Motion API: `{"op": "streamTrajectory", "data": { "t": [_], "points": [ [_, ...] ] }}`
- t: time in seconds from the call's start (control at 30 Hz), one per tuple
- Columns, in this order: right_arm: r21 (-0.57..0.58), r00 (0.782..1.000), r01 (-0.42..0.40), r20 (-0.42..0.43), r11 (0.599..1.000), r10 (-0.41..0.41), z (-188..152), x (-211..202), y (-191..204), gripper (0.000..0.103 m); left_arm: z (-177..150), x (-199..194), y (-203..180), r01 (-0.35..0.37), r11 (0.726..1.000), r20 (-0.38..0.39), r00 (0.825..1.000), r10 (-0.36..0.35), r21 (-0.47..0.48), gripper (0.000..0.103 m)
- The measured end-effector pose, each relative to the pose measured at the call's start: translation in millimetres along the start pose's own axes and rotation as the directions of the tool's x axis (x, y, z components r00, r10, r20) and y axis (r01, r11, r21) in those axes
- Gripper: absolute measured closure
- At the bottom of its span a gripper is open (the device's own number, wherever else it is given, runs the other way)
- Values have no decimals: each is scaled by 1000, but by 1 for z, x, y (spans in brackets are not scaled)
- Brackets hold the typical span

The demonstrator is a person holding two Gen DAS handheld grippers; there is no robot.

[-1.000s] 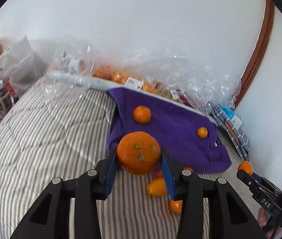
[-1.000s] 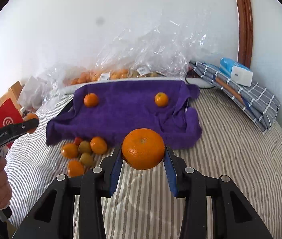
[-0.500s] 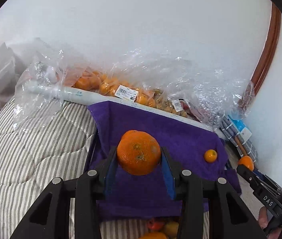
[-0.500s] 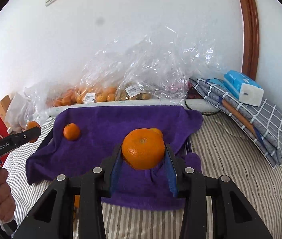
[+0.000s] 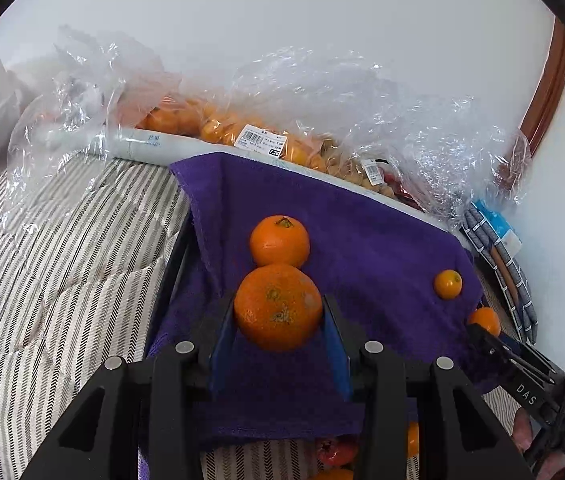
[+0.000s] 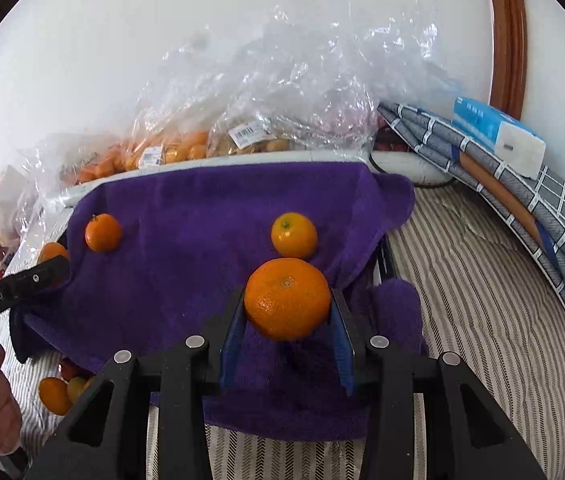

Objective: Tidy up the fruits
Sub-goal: 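Open the right gripper onto the towel while the left releases its orange beside it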

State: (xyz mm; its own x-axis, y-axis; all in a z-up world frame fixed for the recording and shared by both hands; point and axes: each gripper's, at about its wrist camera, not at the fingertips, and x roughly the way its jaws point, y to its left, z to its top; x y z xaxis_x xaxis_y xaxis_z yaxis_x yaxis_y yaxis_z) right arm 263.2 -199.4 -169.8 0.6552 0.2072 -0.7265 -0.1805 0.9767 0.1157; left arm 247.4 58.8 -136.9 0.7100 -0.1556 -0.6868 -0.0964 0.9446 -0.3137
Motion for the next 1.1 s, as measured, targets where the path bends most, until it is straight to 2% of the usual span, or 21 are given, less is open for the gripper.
{"op": "streamTrajectory", "data": {
  "t": [0.23, 0.53, 0.57, 0.63, 0.7, 0.8, 0.9, 1.1],
  "points": [
    [-6, 1000, 5, -25, 1000, -5, -2, 10, 2, 63, -2, 2, -4, -11, 1000, 2, 1000, 11, 20, 63],
    [-15, 1000, 15, -27, 1000, -16, -4, 12, 4, 62, -3, 2, -9, 20, 999, -7, 1000, -20, 44, 63],
    [-17, 1000, 16, -22, 1000, -17, -4, 11, 4, 60, -4, 1, -10, 19, 998, -5, 1000, -19, 52, 63],
    [-20, 1000, 10, -11, 1000, -10, -4, 9, 5, 46, -4, 2, -11, 12, 998, -7, 1000, -12, 62, 63],
    [-19, 1000, 12, -5, 1000, -12, -3, 7, 5, 41, -5, 3, -12, 12, 998, -10, 1000, -11, 68, 63],
    [-20, 1000, 17, 1, 1000, -17, -3, 4, 6, 37, -5, 3, -13, 11, 997, -9, 1000, -10, 72, 63],
    [-26, 999, 39, 18, 999, -39, -5, 2, 8, 37, -5, 3, -13, 9, 997, -3, 1000, -9, 74, 63],
    [-18, 998, 32, 52, 999, -31, -5, -4, 7, 37, -4, 2, -12, 33, 998, -1, 999, -33, 58, 62]
  ]
}}
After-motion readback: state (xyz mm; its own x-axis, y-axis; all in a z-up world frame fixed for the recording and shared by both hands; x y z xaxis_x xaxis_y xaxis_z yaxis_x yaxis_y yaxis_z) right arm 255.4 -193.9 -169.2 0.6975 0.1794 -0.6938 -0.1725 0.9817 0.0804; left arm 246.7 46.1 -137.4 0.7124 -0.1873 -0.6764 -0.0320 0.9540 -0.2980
